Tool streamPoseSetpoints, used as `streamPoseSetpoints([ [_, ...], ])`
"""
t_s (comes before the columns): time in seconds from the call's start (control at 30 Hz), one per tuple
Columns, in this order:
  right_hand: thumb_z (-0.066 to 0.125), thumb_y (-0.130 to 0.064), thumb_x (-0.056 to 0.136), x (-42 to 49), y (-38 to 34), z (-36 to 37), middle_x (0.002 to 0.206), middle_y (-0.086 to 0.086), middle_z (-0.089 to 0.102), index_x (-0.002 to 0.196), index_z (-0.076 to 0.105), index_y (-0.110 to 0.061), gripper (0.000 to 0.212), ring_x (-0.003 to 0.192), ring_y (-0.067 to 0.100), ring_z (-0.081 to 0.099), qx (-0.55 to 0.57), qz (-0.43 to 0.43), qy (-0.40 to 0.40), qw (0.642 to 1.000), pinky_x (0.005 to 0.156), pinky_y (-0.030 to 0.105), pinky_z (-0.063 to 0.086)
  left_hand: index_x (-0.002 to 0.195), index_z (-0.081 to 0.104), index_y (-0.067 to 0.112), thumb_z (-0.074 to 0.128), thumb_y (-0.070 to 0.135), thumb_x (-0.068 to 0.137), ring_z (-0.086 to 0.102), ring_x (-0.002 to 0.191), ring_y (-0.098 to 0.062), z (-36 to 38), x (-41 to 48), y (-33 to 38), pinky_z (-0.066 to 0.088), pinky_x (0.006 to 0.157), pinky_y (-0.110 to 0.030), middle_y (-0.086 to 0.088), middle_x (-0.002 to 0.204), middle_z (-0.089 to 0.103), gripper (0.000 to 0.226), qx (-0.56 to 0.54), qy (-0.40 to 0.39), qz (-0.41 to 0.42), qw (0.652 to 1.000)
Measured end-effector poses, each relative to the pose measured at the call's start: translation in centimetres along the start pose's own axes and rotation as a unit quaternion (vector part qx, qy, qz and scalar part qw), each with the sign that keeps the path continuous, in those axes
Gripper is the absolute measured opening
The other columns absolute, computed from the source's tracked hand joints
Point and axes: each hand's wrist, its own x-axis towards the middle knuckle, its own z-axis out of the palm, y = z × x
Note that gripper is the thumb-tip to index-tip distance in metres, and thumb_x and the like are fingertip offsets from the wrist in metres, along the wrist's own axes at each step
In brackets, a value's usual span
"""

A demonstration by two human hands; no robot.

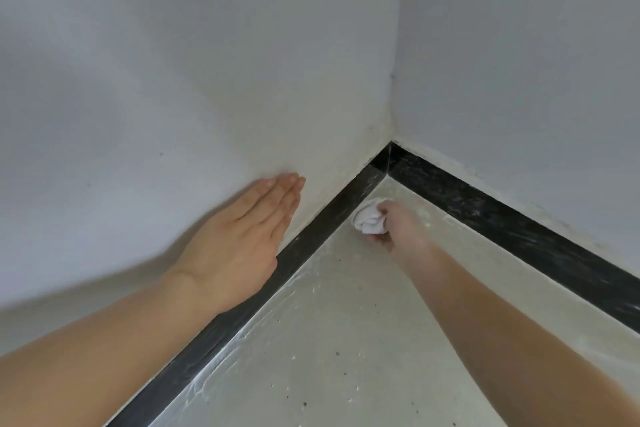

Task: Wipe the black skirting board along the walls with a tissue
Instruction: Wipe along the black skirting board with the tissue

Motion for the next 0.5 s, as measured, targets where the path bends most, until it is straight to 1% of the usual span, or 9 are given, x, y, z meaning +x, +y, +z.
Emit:
streamPoseSetpoints([
  [0.07, 0.044, -0.015, 0.097, -1.5, 1.4, 2.1, 0.133, 0.016, 0.049, 0.138, 0.041, -0.002, 0.043, 0.120, 0.031, 0.050, 0.154, 0.068, -0.014, 0.986, 0.093, 0.038, 0.045, 0.142, 0.022, -0.009, 0.028, 0.026, 0.087, 0.020, 0.143, -0.035, 0.4, 1.0, 0.0, -0.001, 0.116, -0.043, -0.024, 0.153, 0.016, 0.065, 0.015, 0.009, 0.008, 1.000],
  [0.1, 0.051, -0.012, 0.093, -2.3, 2.7, 3.3, 0.126, 0.020, 0.053, 0.131, 0.046, 0.001, 0.040, 0.114, 0.035, 0.055, 0.159, 0.074, -0.071, 0.982, 0.085, 0.039, 0.050, 0.142, 0.018, -0.009, 0.027, 0.025, 0.088, 0.016, 0.144, -0.035, 0.6, 1.4, 0.0, -0.004, 0.116, -0.044, -0.024, 0.154, 0.012, 0.065, 0.023, 0.012, 0.014, 1.000],
  [0.2, 0.054, -0.011, 0.090, -2.8, 4.9, 5.7, 0.114, 0.021, 0.058, 0.125, 0.051, 0.004, 0.037, 0.107, 0.033, 0.059, 0.155, 0.065, -0.092, 0.982, 0.084, 0.036, 0.053, 0.142, 0.019, -0.011, 0.016, 0.020, 0.091, 0.017, 0.144, -0.036, 1.4, 1.7, -0.6, -0.004, 0.117, -0.044, -0.025, 0.153, 0.014, 0.059, 0.021, 0.007, 0.026, 0.999],
  [0.23, 0.052, -0.013, 0.092, -1.8, 4.4, 6.0, 0.116, 0.020, 0.058, 0.125, 0.052, 0.003, 0.037, 0.103, 0.029, 0.059, 0.112, 0.036, -0.092, 0.989, 0.084, 0.033, 0.052, 0.141, 0.022, -0.012, 0.009, 0.018, 0.092, 0.020, 0.143, -0.037, 1.6, 1.7, -0.7, -0.002, 0.118, -0.044, -0.026, 0.153, 0.017, 0.059, 0.015, 0.004, 0.032, 0.999],
  [0.3, 0.042, -0.021, 0.097, -1.1, 2.2, 5.6, 0.123, 0.014, 0.057, 0.122, 0.054, -0.003, 0.033, 0.113, 0.024, 0.055, -0.010, 0.027, -0.023, 0.999, 0.090, 0.028, 0.045, 0.139, 0.028, -0.014, 0.010, 0.017, 0.092, 0.024, 0.141, -0.037, 1.8, 1.7, -0.9, 0.000, 0.119, -0.043, -0.028, 0.151, 0.023, 0.060, 0.004, 0.002, 0.043, 0.999],
  [0.33, 0.040, -0.022, 0.099, -0.8, 1.5, 5.1, 0.118, 0.012, 0.058, 0.115, 0.056, -0.005, 0.028, 0.121, 0.024, 0.052, -0.105, -0.027, 0.015, 0.994, 0.091, 0.026, 0.041, 0.139, 0.029, -0.014, 0.014, 0.018, 0.091, 0.025, 0.141, -0.037, 1.9, 1.7, -0.9, 0.001, 0.119, -0.043, -0.028, 0.150, 0.024, 0.060, 0.001, 0.003, 0.048, 0.999],
  [0.37, 0.039, -0.020, 0.100, 0.0, 0.3, 4.4, 0.114, 0.012, 0.059, 0.110, 0.057, -0.005, 0.025, 0.124, 0.024, 0.051, -0.127, -0.072, 0.041, 0.988, 0.088, 0.024, 0.040, 0.139, 0.030, -0.015, 0.018, 0.019, 0.090, 0.025, 0.140, -0.037, 2.1, 1.7, -0.8, 0.001, 0.119, -0.043, -0.028, 0.150, 0.025, 0.060, 0.000, 0.006, 0.049, 0.999],
  [0.43, 0.038, -0.016, 0.099, 1.0, -1.5, 2.0, 0.122, 0.017, 0.057, 0.120, 0.054, 0.002, 0.033, 0.122, 0.030, 0.051, -0.019, -0.095, 0.057, 0.994, 0.080, 0.027, 0.043, 0.139, 0.031, -0.015, 0.023, 0.020, 0.090, 0.025, 0.140, -0.036, 2.3, 1.7, -0.8, 0.002, 0.119, -0.043, -0.029, 0.150, 0.025, 0.061, -0.007, 0.011, 0.048, 0.999],
  [0.5, 0.039, -0.018, 0.095, 1.4, -2.9, 0.0, 0.127, 0.021, 0.055, 0.125, 0.052, 0.003, 0.038, 0.118, 0.036, 0.052, 0.030, -0.137, 0.116, 0.983, 0.084, 0.036, 0.045, 0.138, 0.030, -0.016, 0.027, 0.021, 0.090, 0.025, 0.140, -0.037, 2.4, 1.8, -0.9, 0.002, 0.119, -0.044, -0.030, 0.150, 0.025, 0.061, -0.003, 0.015, 0.049, 0.999],
])
